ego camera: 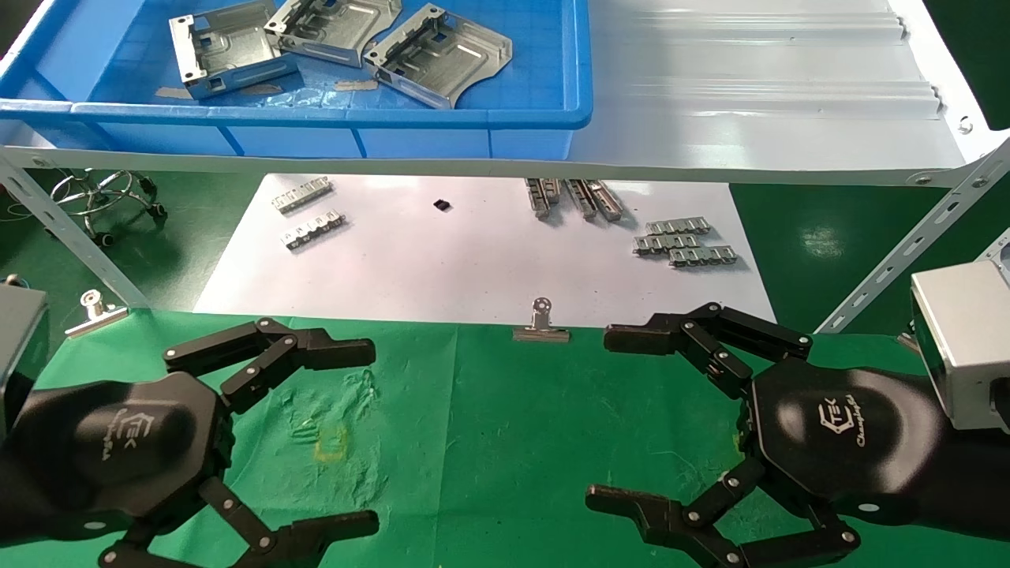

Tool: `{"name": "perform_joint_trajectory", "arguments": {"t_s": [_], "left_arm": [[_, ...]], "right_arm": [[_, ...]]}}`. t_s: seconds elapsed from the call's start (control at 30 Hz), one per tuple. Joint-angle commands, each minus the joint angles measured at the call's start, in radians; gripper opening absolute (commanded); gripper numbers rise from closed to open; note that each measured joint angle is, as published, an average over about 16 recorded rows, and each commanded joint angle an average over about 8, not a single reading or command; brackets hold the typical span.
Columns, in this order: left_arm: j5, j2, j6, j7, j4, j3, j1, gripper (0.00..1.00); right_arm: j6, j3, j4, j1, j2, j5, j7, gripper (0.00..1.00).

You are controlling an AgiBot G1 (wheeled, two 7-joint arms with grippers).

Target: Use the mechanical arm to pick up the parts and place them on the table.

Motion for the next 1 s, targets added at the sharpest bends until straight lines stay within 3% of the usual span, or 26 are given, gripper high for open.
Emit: {"name": "perform_joint_trajectory", "arguments": {"t_s": [0.03, 0.33, 0.37, 0.57, 0.63, 1.0], "left_arm": [[0.000, 0.000, 0.000, 0.000, 0.000, 0.000, 0.000, 1.00], [0.000, 0.000, 0.000, 0.000, 0.000, 0.000, 0.000, 1.00], [0.000, 0.000, 0.000, 0.000, 0.000, 0.000, 0.000, 1.00], [0.000, 0.000, 0.000, 0.000, 0.000, 0.000, 0.000, 1.00], [0.001, 0.000, 0.000, 0.000, 0.000, 0.000, 0.000, 1.00], [0.014, 0.060, -0.101, -0.019, -0.011, 0.001, -0.036, 1.00]], "right_arm": [[0.000, 0.000, 0.000, 0.000, 0.000, 0.000, 0.000, 1.00], [0.000, 0.000, 0.000, 0.000, 0.000, 0.000, 0.000, 0.97], [0.000, 0.000, 0.000, 0.000, 0.000, 0.000, 0.000, 0.91], [0.000, 0.000, 0.000, 0.000, 0.000, 0.000, 0.000, 0.16], [0.000, 0.000, 0.000, 0.000, 0.000, 0.000, 0.000, 0.00], [0.000, 0.000, 0.000, 0.000, 0.000, 0.000, 0.000, 0.00]]}}
